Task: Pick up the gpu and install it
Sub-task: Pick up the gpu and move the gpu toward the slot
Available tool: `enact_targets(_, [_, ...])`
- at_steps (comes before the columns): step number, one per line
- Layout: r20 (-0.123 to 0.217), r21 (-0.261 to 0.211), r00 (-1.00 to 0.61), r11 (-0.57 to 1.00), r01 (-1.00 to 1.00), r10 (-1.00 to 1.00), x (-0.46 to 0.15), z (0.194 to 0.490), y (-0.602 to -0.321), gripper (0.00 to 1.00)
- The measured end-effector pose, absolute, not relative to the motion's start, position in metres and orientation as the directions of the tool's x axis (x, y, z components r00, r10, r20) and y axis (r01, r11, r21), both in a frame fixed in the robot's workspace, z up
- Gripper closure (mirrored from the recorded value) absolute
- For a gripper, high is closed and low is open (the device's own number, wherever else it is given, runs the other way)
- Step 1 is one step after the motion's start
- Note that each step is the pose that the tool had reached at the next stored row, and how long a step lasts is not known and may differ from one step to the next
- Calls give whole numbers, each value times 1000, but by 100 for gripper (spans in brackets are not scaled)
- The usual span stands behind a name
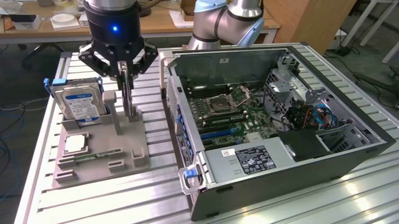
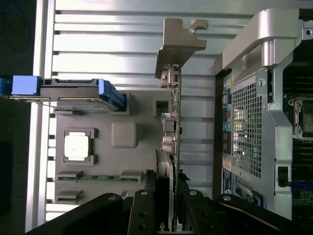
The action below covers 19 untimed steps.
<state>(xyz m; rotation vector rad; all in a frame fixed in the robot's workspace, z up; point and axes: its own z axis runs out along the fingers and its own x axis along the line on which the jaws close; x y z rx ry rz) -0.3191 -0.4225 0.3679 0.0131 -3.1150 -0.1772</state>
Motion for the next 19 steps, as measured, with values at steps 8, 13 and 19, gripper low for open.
enact_targets(8, [21,138,-1000,990,-7,-10,-319,386,-423,74])
enact_targets(13, [21,150,-1000,989,-7,-10,-319,402,-423,74])
enact_targets(19, [21,123,-1000,992,-8,-10,-319,412,-423,74])
